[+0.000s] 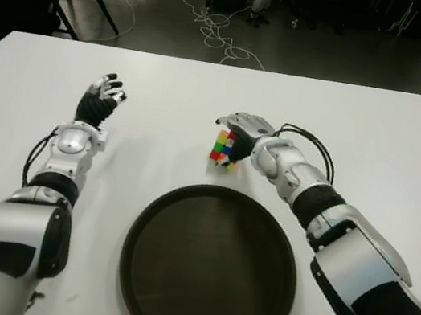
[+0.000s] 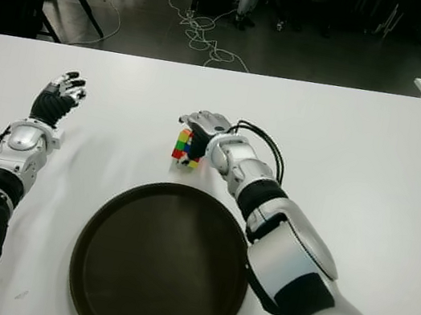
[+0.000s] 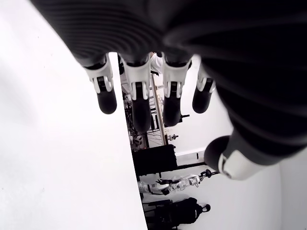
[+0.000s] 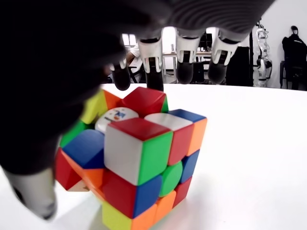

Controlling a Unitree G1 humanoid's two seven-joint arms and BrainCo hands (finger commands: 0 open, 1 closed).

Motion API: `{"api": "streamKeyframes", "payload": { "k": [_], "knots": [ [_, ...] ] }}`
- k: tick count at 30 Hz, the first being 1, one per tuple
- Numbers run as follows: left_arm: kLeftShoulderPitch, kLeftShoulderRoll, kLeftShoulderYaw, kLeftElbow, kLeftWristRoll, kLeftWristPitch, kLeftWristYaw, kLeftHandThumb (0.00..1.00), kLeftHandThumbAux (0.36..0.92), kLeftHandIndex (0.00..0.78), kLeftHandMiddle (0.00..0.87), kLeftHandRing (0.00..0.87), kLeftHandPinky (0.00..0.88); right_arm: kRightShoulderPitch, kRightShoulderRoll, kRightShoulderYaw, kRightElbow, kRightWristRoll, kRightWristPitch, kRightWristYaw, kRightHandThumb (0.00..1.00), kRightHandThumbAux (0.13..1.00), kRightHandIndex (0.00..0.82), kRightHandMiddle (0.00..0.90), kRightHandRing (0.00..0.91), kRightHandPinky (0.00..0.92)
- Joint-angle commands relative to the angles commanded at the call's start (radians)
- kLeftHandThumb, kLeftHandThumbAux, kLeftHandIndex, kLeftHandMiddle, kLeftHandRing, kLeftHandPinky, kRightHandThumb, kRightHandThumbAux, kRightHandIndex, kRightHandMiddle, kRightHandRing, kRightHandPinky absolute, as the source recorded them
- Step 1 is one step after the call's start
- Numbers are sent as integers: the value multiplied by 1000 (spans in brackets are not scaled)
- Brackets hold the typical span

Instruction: Pick up the Rubik's Cube and put it in the plate

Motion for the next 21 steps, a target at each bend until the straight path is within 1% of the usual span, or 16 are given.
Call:
{"api": "streamKeyframes", "payload": {
  "k": [7, 12, 21],
  "knots": [
    [1, -1, 4, -1, -1, -2, 0, 149, 585, 84, 160, 135, 90, 2, -5, -11, -16, 9, 7, 12, 0, 693, 0, 0, 0, 0],
    [1, 0, 1, -1, 6, 0, 3, 140, 592, 69, 147, 121, 82, 4, -4, -18, -17, 14, 10, 20, 0, 693, 0, 0, 0, 0],
    [3, 0, -6, -1, 15, -8, 15, 134, 590, 83, 171, 143, 97, 3, 0, -20, -9, 16, 20, 28, 0, 704, 0, 0, 0, 0]
  ]
}}
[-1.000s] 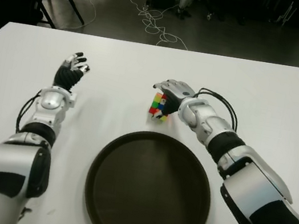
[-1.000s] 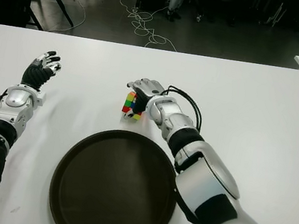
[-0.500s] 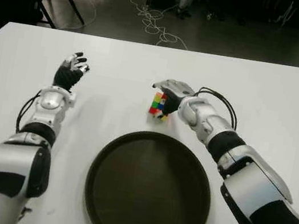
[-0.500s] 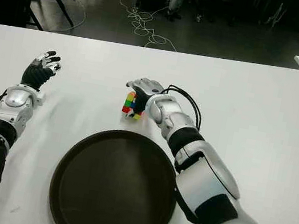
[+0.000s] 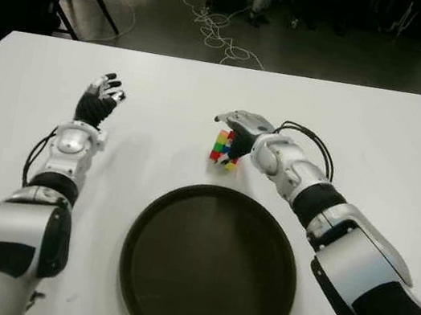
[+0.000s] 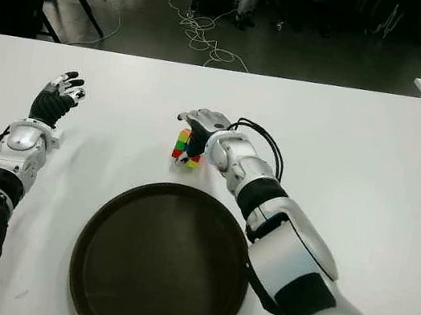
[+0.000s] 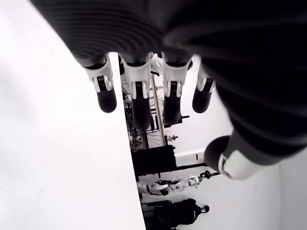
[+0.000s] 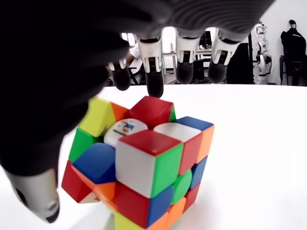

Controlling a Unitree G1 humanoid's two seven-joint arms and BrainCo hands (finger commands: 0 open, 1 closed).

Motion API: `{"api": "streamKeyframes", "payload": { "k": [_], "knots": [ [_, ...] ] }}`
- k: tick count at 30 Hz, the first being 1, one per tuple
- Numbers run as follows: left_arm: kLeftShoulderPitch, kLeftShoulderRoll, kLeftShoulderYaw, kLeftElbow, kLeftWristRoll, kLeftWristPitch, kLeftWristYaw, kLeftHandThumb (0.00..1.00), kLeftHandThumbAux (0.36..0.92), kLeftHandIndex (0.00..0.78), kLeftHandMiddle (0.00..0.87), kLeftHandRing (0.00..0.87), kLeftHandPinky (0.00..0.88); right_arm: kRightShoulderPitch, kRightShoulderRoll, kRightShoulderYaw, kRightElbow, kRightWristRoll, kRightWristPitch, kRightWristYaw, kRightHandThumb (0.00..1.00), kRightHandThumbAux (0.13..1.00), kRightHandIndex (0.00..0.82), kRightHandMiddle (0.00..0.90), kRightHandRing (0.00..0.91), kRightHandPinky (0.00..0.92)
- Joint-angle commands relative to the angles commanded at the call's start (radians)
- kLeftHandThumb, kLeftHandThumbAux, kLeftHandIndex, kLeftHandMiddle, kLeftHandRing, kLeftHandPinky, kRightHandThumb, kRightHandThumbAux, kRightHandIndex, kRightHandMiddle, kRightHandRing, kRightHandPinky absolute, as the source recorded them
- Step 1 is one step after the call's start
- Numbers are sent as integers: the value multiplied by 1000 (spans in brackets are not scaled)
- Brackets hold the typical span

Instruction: Pick up the Rubik's Cube and put it in the plate

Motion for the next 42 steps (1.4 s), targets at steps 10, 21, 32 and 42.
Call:
{"api": "streamKeyframes", "payload": {
  "k": [10, 21, 32, 42],
  "knots": [
    [0, 0, 0, -1, -6, -4, -5, 147, 600, 94, 183, 161, 120, 3, 3, -4, 8, 1, -1, 1, 0, 700, 0, 0, 0, 0],
    [1, 1, 1, 0, -8, -4, -13, 155, 606, 79, 169, 148, 107, 2, 10, -3, 27, -1, 2, -4, 0, 718, 0, 0, 0, 0],
    [0, -2, 11, 0, -18, 1, -21, 135, 597, 80, 168, 139, 87, 2, 10, -10, 29, 3, 16, 1, 0, 711, 0, 0, 0, 0],
    [-1, -2, 10, 0, -12, 5, -15, 153, 611, 84, 171, 146, 99, 4, 10, 14, 50, -19, 22, -19, 0, 729, 0, 0, 0, 0]
  ]
}}
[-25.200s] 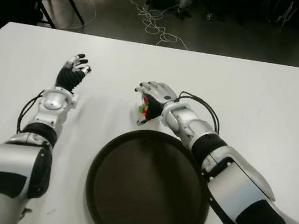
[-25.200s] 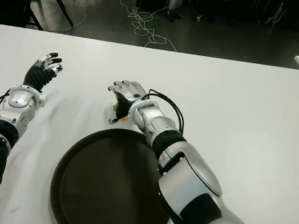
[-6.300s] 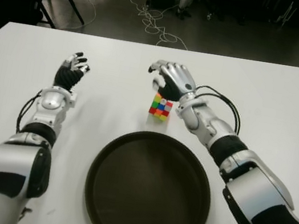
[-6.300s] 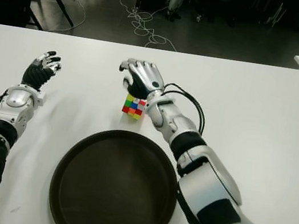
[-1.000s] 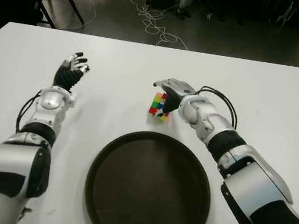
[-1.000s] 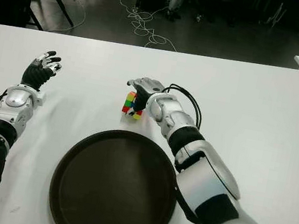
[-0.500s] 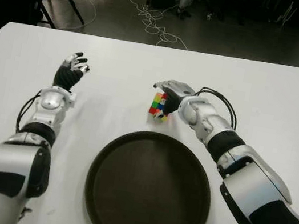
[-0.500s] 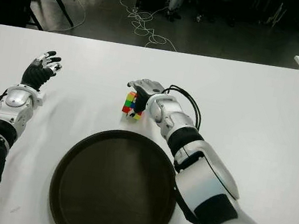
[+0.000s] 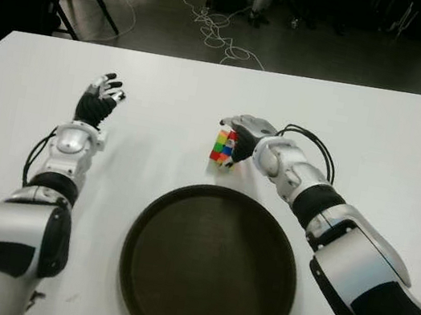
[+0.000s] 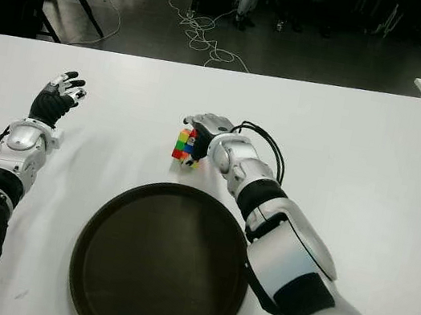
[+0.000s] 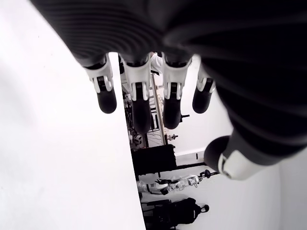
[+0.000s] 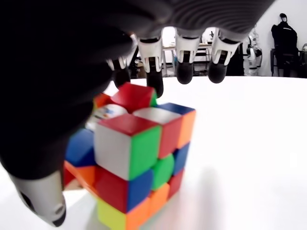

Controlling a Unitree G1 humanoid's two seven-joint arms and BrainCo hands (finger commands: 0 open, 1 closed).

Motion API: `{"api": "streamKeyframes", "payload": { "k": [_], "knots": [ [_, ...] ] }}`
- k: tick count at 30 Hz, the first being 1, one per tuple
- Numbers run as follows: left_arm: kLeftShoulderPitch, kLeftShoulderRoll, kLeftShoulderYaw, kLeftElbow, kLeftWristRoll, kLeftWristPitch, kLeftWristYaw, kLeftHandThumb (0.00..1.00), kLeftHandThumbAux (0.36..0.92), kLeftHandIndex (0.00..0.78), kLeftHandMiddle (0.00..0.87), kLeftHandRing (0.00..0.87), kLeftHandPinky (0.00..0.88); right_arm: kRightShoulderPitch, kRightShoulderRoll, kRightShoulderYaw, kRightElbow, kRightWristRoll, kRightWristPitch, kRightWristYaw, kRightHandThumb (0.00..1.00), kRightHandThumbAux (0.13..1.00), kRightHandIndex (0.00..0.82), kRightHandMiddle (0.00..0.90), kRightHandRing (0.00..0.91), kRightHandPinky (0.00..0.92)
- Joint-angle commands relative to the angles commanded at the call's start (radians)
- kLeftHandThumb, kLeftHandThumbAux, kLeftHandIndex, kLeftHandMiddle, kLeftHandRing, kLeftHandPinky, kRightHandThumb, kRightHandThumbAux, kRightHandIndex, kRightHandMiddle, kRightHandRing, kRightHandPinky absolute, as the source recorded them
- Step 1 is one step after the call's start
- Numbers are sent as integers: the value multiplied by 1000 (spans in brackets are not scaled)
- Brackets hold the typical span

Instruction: Pick up the Rubik's Cube and put it in the plate

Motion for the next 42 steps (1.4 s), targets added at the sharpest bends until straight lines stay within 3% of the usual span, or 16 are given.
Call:
{"api": "streamKeyframes", "payload": {
  "k": [22, 42],
  "knots": [
    [2, -1, -2, -2, 3, -7, 8, 146, 627, 94, 175, 148, 101, 20, 12, 38, 25, -19, -15, -90, 0, 737, 0, 0, 0, 0],
    [3, -3, -1, -3, 2, -13, 9, 150, 630, 90, 176, 151, 101, 39, 21, 33, 26, -8, -6, -173, 0, 739, 0, 0, 0, 0]
  ]
}}
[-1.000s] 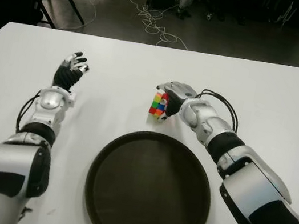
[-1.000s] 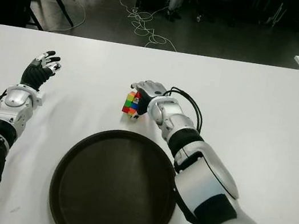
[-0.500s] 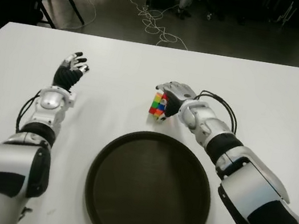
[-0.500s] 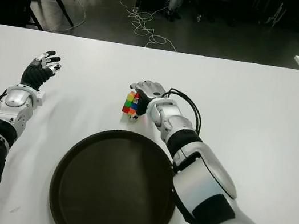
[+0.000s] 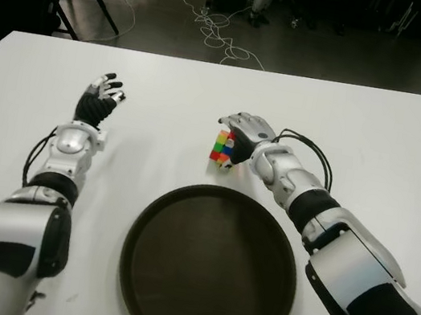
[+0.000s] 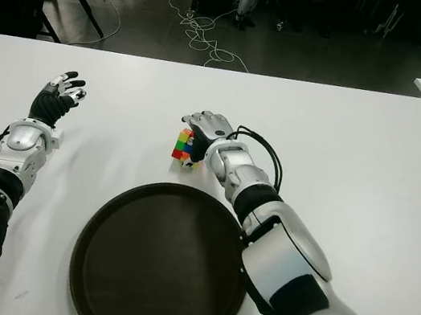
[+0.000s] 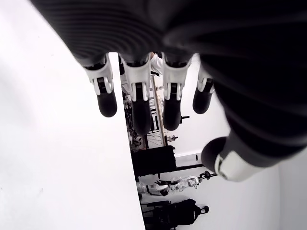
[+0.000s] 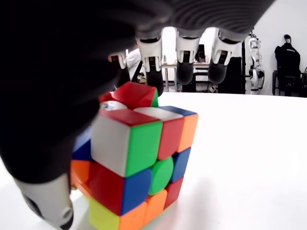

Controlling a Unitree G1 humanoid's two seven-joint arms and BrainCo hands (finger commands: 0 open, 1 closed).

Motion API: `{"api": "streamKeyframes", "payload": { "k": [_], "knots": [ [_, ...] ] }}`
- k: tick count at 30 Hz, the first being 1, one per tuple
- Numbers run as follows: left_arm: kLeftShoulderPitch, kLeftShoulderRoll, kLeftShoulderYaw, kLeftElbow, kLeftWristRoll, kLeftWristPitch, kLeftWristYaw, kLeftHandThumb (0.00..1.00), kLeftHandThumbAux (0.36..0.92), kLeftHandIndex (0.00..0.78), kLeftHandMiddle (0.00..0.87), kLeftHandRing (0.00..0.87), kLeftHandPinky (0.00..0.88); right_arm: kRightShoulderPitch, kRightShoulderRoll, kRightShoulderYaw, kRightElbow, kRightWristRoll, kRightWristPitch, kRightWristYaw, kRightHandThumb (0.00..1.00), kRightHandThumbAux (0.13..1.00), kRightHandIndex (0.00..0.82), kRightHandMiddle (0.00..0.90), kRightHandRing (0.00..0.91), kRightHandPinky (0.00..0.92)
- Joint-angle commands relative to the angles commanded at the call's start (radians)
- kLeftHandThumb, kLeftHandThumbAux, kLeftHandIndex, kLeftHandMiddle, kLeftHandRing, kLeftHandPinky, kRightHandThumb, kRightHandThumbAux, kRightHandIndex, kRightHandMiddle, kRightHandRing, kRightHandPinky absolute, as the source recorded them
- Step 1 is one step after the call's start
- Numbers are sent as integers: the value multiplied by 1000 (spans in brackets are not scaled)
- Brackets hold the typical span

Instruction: Pick up the Rubik's Cube and put it in the plate

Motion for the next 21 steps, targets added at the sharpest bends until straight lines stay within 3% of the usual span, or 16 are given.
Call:
{"api": "streamKeyframes", "payload": {
  "k": [21],
  "knots": [
    [0, -3, 7, 0, -7, 7, 0, 149, 622, 78, 165, 140, 98, 7, 8, 6, 6, -5, 9, -37, 0, 739, 18, 0, 8, 91]
  ]
}}
